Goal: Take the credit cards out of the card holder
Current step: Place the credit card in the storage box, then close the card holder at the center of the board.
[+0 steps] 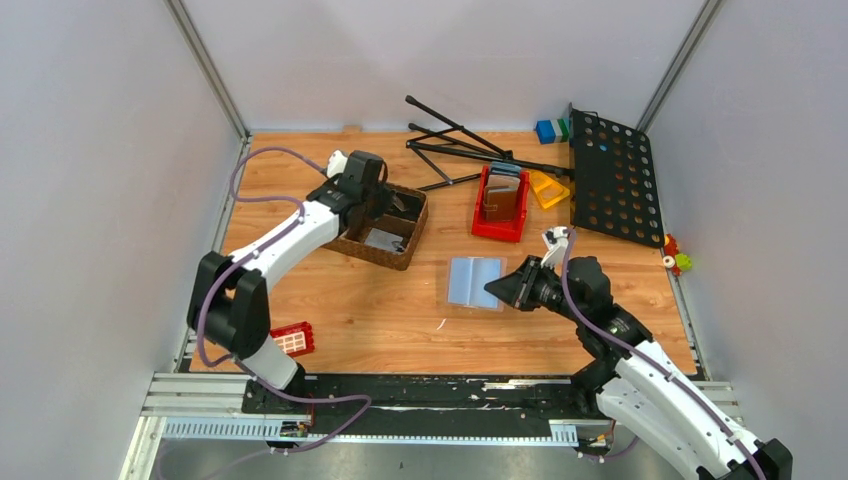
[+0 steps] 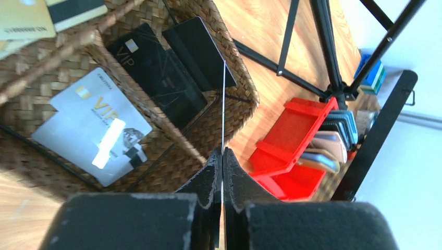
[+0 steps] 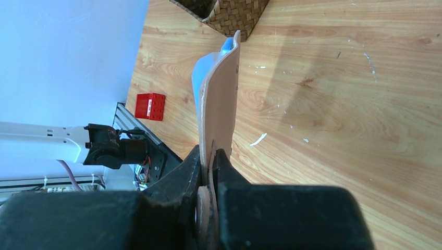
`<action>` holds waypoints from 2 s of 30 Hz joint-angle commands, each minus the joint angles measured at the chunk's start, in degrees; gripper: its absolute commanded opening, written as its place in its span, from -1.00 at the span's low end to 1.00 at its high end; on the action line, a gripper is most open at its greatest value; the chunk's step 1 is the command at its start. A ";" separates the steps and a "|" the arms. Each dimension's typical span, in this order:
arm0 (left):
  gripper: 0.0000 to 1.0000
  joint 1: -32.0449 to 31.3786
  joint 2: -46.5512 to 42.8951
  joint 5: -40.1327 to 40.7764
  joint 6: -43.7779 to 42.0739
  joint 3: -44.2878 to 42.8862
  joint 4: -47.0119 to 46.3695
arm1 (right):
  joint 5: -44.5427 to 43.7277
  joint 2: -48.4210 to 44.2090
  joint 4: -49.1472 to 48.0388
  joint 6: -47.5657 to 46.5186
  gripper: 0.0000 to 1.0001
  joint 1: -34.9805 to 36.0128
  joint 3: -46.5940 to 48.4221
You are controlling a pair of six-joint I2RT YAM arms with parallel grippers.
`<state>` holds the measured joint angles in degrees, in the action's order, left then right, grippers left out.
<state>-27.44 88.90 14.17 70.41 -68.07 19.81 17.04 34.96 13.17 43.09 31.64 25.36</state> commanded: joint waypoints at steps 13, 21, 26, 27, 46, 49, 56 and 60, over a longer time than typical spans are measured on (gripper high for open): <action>-0.16 0.02 12.24 4.44 18.26 -11.22 6.26 | 2.34 -0.94 0.09 -2.12 -1.00 -1.18 3.18; 0.68 0.02 7.59 4.88 2.27 -13.07 8.90 | 3.43 0.93 0.11 -1.91 -1.00 -2.05 3.19; 0.66 0.04 -4.91 -6.26 -15.47 0.66 -6.62 | 11.96 2.16 -6.99 3.56 -1.00 -4.71 1.21; 0.66 0.10 -6.97 -11.16 -19.63 3.11 -9.37 | 13.84 2.30 -9.52 5.35 -1.00 -5.35 0.38; 0.87 -8.84 -27.46 -52.39 -3.45 40.83 -54.30 | 27.23 3.06 -31.39 22.40 -1.00 -6.95 -3.61; 0.72 -11.53 -26.32 -51.57 4.18 44.05 -68.31 | 27.42 2.77 -29.30 21.62 -1.00 -6.86 -3.49; -0.94 -13.69 -27.11 -49.75 4.01 44.31 -69.30 | 22.75 0.23 -10.34 11.57 -1.00 -6.69 1.13; -1.00 -13.78 -30.55 -48.89 2.27 44.01 -65.72 | 19.88 -0.27 -4.18 7.75 -1.00 -6.39 2.35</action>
<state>-41.21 62.61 -36.36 73.63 -23.68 -44.07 40.66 35.66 -0.08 56.97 24.99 24.53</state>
